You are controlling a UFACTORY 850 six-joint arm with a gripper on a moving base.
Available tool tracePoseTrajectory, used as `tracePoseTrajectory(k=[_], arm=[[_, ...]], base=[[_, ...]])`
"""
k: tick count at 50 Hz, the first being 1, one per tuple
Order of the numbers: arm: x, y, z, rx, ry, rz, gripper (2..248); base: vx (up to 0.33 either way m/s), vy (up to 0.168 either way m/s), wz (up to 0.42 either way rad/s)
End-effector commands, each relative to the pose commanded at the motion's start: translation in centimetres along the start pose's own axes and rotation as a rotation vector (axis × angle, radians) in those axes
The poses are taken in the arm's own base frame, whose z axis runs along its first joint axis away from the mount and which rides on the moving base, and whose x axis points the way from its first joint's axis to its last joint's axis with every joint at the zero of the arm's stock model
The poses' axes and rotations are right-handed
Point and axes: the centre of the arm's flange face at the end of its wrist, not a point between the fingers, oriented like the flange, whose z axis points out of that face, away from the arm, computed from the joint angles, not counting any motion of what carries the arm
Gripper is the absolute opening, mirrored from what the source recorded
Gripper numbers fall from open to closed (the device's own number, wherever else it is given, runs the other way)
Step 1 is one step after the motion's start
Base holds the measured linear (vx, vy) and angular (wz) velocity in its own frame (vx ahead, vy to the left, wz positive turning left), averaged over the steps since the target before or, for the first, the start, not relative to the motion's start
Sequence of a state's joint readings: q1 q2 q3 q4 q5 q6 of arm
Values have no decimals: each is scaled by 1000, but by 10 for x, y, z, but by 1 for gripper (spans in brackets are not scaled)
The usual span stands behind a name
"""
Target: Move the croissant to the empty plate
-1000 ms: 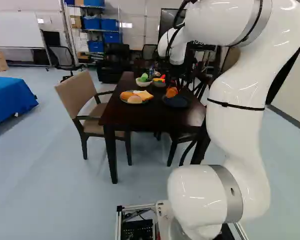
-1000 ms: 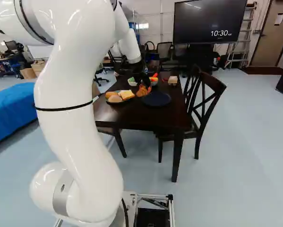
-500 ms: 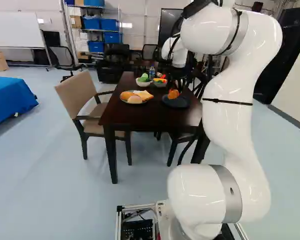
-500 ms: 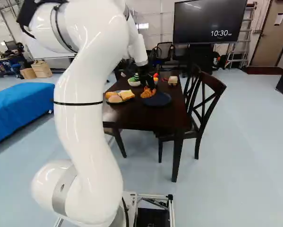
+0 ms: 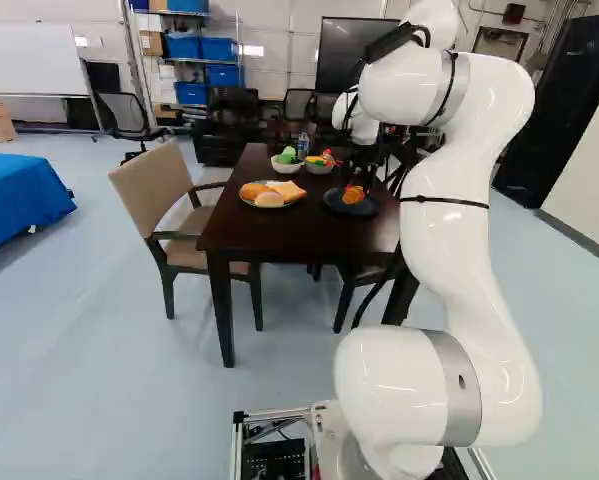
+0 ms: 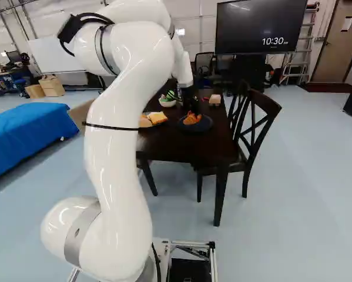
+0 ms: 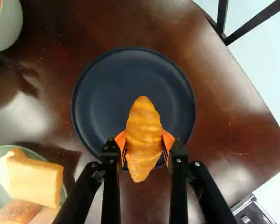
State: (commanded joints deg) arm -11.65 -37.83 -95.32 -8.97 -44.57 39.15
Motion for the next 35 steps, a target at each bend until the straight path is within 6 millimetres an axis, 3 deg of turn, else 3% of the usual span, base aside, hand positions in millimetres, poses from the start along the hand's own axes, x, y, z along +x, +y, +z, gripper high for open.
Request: tracePoseTrajectory(k=[8, 21, 22, 27, 28, 32, 33, 35], arm=[[2, -1, 13, -8, -11, 1, 112], [2, -1, 13, -8, -11, 1, 112], [2, -1, 13, -8, -11, 1, 132], [2, -1, 13, -8, -11, 1, 132], [2, -1, 13, -8, -11, 1, 163], [2, -1, 13, -8, -11, 1, 163], [2, -1, 13, -8, -11, 1, 196], [2, -1, 12, -7, -10, 1, 196]], base=[[0, 0, 0], [0, 0, 0], [0, 0, 0], [0, 0, 0], [0, 0, 0], [0, 0, 0], [0, 0, 0], [0, 0, 0]])
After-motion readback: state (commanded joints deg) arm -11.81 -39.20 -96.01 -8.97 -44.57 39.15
